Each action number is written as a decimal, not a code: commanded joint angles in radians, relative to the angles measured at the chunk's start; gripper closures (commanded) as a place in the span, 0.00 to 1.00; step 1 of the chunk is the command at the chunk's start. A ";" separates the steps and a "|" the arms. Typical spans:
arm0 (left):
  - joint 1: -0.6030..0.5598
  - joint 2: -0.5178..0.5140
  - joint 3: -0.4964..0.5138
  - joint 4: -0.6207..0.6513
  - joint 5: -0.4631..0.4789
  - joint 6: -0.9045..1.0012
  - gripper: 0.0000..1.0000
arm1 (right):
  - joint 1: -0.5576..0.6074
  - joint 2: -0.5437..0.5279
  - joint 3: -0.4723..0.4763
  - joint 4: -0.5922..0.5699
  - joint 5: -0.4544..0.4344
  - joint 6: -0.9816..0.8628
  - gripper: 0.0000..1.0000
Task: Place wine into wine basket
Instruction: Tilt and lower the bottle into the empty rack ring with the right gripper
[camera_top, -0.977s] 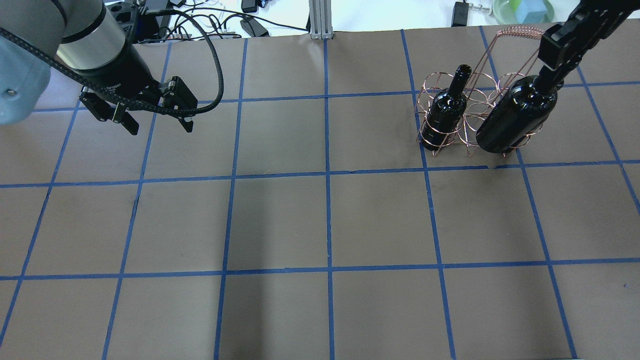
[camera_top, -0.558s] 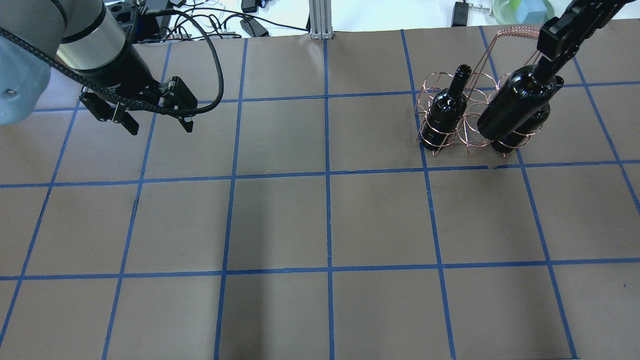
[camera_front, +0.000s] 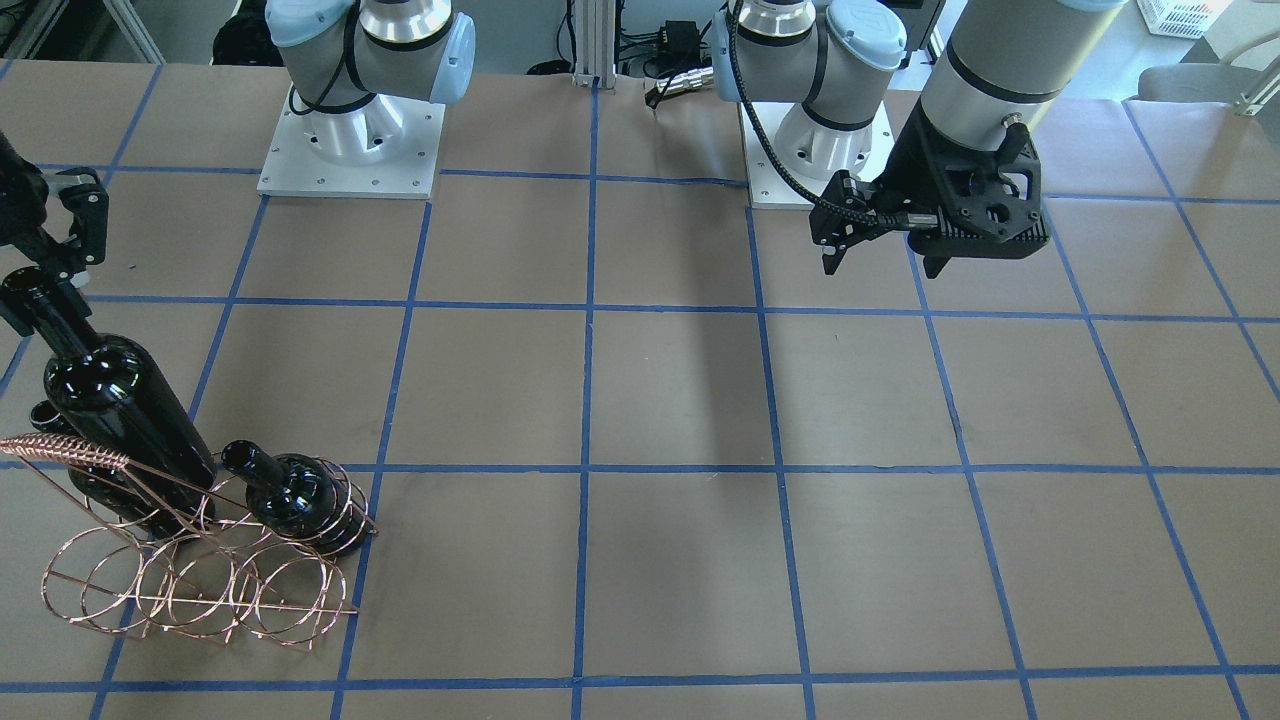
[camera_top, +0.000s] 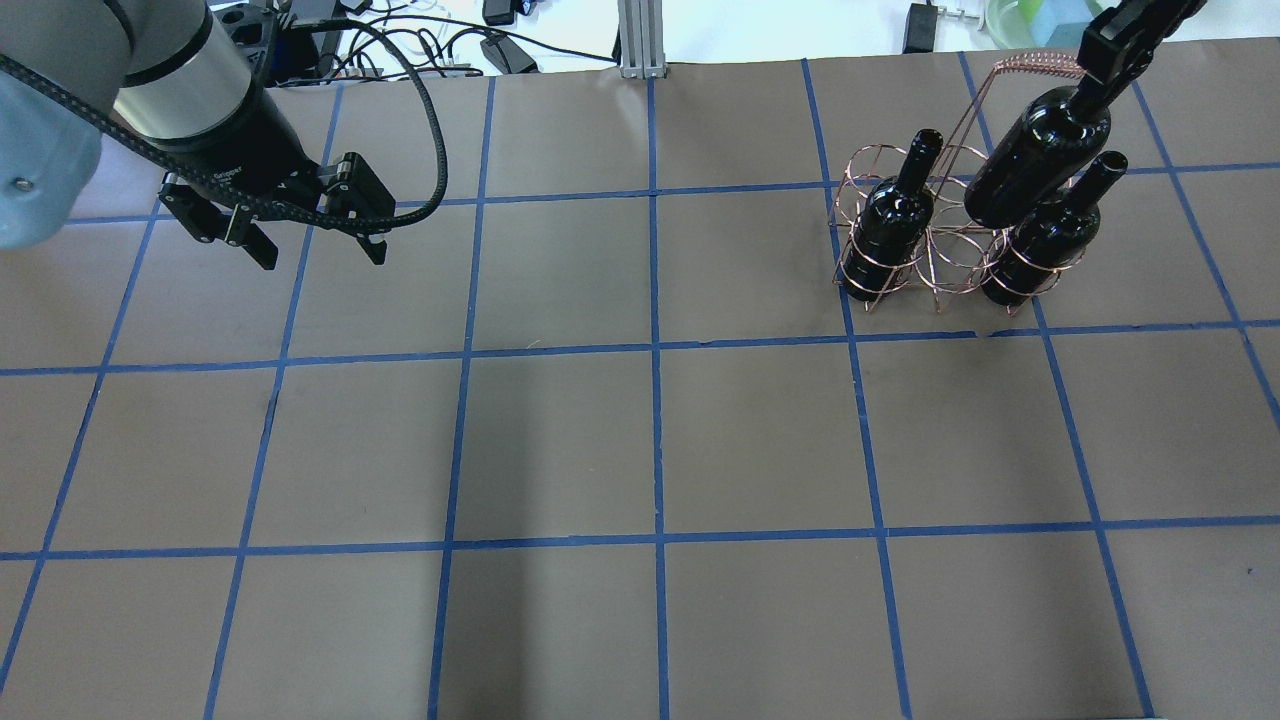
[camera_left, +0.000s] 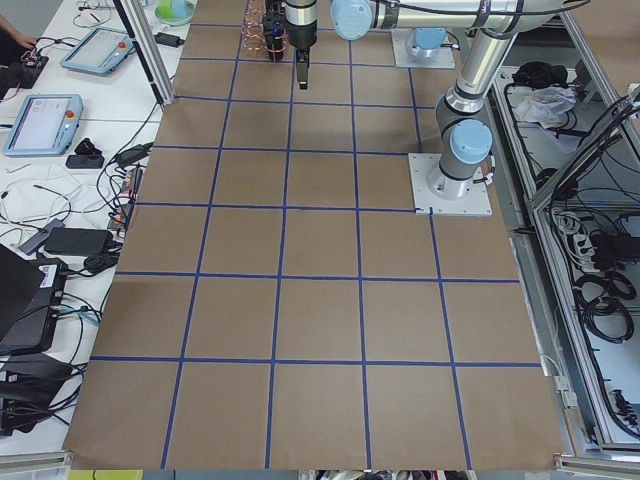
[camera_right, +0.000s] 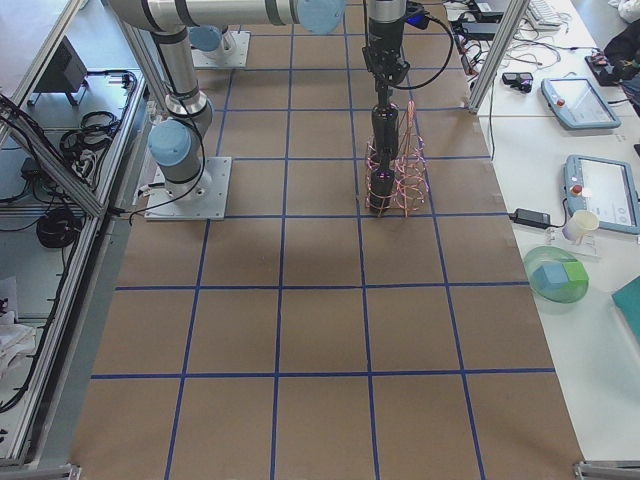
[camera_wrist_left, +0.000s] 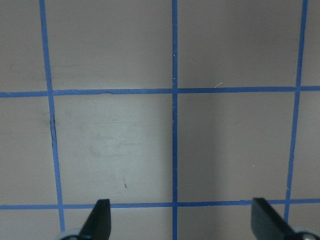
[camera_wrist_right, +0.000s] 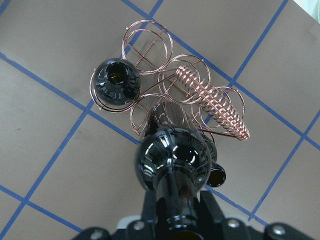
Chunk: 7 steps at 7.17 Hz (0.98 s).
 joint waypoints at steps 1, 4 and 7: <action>0.000 0.000 0.000 0.000 0.000 0.000 0.00 | 0.000 0.016 0.001 -0.020 0.000 -0.015 1.00; 0.000 0.000 0.000 0.000 0.000 0.000 0.00 | 0.001 0.050 0.001 -0.023 0.003 -0.033 1.00; 0.000 0.000 0.000 -0.002 0.000 0.000 0.00 | 0.004 0.064 0.003 -0.010 0.003 -0.076 1.00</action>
